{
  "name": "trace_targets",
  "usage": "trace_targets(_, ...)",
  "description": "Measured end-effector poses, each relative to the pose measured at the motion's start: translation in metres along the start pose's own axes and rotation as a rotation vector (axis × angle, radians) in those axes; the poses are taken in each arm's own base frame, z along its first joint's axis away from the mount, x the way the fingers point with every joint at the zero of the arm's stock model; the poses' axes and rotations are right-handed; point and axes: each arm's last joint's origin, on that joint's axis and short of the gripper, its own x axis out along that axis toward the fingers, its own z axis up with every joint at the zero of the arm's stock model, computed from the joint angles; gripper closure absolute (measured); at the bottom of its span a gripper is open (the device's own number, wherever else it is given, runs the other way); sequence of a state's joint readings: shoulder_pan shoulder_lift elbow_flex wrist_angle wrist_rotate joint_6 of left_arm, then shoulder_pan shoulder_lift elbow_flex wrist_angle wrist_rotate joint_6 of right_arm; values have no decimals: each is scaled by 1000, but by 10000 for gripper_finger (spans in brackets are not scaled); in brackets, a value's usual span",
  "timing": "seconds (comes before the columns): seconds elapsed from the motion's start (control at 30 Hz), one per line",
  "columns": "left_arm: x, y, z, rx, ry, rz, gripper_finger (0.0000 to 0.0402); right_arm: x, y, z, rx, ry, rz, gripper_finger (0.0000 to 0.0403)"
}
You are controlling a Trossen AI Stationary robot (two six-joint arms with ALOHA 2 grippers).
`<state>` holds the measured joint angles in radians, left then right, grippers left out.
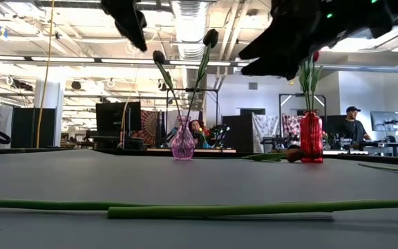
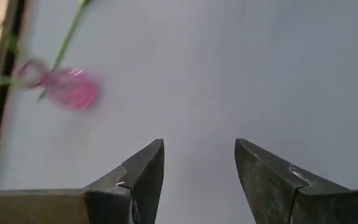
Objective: Sort flowers into vase by color
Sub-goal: Put the black flower into the violet vase
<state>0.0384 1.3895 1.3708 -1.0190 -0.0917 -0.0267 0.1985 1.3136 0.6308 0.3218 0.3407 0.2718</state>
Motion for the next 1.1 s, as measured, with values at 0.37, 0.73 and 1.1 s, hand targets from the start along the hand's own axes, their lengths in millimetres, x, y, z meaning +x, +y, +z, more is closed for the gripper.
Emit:
trace_targets(0.37,16,-99,6,177,-364,-235,216,-25,54,-16,46,2,124,121)
trace_targets(0.73,103,-182,-8,211,-567,-402,217,-33,85,-49,204,94,140,121)
trace_targets(1.1,195,-244,27,134,-437,-430,217,-48,102,-73,238,184,133,121)
